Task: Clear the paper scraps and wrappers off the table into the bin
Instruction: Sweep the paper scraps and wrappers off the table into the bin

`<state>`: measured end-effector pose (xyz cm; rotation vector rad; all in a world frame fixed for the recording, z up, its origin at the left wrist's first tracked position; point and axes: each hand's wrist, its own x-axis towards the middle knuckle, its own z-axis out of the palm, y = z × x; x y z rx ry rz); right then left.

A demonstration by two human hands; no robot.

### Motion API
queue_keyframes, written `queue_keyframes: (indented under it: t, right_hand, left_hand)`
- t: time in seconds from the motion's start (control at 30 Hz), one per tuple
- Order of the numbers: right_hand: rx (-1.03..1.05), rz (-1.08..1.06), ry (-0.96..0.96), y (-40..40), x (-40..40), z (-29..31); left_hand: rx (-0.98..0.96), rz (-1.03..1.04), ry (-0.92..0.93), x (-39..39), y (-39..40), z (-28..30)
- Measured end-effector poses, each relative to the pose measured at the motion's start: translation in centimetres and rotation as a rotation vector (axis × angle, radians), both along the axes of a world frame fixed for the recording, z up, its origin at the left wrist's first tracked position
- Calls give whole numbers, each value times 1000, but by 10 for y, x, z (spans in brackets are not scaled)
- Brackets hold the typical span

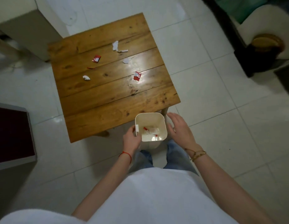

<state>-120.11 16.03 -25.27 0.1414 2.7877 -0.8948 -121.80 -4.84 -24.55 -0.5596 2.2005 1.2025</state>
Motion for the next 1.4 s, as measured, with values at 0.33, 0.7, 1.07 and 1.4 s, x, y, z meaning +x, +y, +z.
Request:
queue_keyframes:
  t: [0.33, 0.7, 1.07, 1.4]
  right_hand:
    - [40, -103, 50, 158, -18, 27]
    - [39, -13, 110, 338, -100, 61]
    - [12, 82, 131, 396, -244, 57]
    - [26, 314, 92, 378, -443, 60]
  left_hand:
    - [8, -157, 32, -56, 145, 27]
    - [64, -13, 12, -120, 302, 45]
    - [88, 124, 75, -239, 366, 38]
    - [89, 364, 49, -378, 354, 31]
